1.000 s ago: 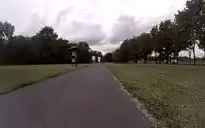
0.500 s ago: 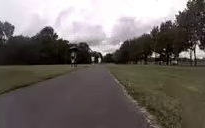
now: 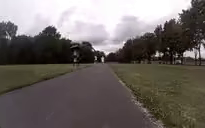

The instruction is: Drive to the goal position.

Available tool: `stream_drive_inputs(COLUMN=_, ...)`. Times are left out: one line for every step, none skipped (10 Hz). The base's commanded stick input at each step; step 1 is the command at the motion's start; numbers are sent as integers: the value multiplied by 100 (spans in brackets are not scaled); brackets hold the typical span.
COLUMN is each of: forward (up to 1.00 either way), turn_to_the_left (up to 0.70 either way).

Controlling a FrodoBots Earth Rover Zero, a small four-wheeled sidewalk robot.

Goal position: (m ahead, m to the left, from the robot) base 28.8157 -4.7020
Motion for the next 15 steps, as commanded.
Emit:
stream_drive_inputs(forward=70, turn_to_the_left=0)
stream_drive_inputs(forward=70, turn_to_the_left=0)
stream_drive_inputs(forward=70, turn_to_the_left=0)
stream_drive_inputs(forward=70, turn_to_the_left=0)
stream_drive_inputs(forward=70, turn_to_the_left=0)
stream_drive_inputs(forward=70, turn_to_the_left=0)
stream_drive_inputs(forward=70, turn_to_the_left=0)
stream_drive_inputs(forward=70, turn_to_the_left=0)
stream_drive_inputs(forward=70, turn_to_the_left=0)
stream_drive_inputs(forward=70, turn_to_the_left=0)
stream_drive_inputs(forward=70, turn_to_the_left=0)
stream_drive_inputs(forward=70, turn_to_the_left=0)
stream_drive_inputs(forward=70, turn_to_the_left=0)
stream_drive_inputs(forward=70, turn_to_the_left=0)
stream_drive_inputs(forward=70, turn_to_the_left=0)
